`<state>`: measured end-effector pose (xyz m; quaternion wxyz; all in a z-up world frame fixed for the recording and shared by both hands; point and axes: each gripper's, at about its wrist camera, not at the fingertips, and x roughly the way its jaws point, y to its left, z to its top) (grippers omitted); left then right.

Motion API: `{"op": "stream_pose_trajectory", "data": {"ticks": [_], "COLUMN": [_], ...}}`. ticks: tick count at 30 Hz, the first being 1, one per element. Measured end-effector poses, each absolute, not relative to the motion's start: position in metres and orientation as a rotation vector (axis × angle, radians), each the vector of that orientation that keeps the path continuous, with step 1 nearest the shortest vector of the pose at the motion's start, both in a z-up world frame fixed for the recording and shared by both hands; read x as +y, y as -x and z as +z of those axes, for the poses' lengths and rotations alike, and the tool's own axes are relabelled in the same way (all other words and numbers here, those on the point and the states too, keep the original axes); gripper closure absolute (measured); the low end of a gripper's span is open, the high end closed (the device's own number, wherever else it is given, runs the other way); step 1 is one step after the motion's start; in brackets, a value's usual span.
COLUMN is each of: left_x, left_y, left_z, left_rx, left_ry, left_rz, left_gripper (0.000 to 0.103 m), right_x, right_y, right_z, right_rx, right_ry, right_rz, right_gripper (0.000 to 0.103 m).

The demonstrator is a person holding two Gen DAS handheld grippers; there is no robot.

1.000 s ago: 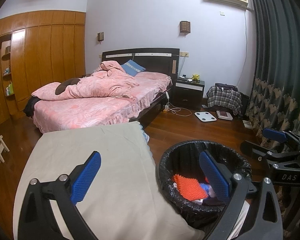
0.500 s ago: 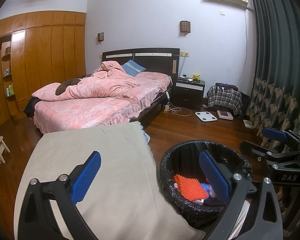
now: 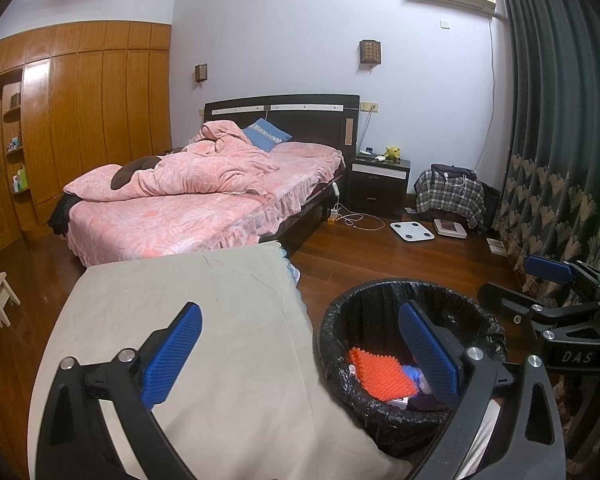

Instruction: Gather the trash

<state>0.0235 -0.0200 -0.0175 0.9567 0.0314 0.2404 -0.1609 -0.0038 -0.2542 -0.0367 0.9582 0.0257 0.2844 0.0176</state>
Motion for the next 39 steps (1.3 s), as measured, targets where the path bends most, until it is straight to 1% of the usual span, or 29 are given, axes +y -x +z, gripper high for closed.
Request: {"op": "stream_pose_trajectory", "data": {"ticks": [39], "left_x": [-0.019], "left_y": [-0.02], "left_z": [-0.029], "left_rx": [0.502], "left_ry": [-0.066], "left_rz": [-0.329], "left_gripper": [0.006], "right_x": [-0.25], "right_y": [0.004], "right_z": [-0.036], "right_rx": [0.583], "right_ry": [-0.051], "right_rz": [0.035], "right_gripper": [0.005]}}
